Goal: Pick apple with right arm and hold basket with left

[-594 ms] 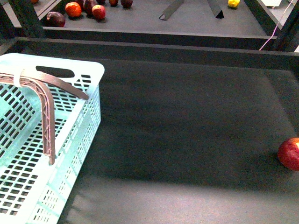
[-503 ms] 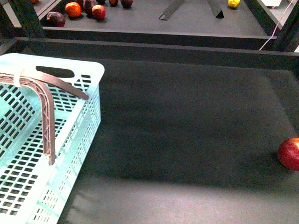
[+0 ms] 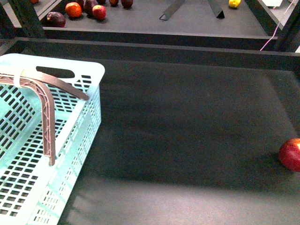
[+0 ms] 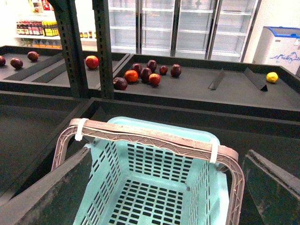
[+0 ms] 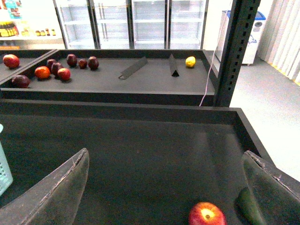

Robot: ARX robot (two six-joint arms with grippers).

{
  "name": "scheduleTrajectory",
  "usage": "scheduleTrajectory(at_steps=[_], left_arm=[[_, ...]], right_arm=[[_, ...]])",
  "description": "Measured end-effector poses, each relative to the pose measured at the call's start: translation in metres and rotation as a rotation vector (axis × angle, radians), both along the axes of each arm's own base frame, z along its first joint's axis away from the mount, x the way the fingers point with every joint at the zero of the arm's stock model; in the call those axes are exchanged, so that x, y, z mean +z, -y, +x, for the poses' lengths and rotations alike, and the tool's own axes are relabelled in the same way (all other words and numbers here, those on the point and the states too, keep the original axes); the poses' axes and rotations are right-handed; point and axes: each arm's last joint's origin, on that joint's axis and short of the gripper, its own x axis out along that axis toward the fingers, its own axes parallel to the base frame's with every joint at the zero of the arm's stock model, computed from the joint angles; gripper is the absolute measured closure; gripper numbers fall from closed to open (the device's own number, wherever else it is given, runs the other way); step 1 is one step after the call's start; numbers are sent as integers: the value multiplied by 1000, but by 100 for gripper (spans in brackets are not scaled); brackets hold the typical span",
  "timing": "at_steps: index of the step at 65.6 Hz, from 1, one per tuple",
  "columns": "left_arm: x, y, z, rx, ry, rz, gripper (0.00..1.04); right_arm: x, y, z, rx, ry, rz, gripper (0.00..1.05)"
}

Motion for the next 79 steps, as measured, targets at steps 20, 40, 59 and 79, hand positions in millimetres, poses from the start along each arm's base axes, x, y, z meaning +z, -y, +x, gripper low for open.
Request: scheduleTrajectory(at_steps=[20, 40, 59, 79], left_arm=[[-7, -4, 7, 38, -429, -475, 7], [6, -28, 88, 75, -417, -978, 7], [-8, -23, 162, 158, -526, -1208, 7], [-20, -21, 201, 215, -572, -1225, 7]], right_arm=[[0, 0, 0, 1, 0, 0, 9], [0, 0, 0, 2, 0, 0, 9], [0, 0, 0, 2, 0, 0, 9], [0, 0, 0, 2, 0, 0, 9]])
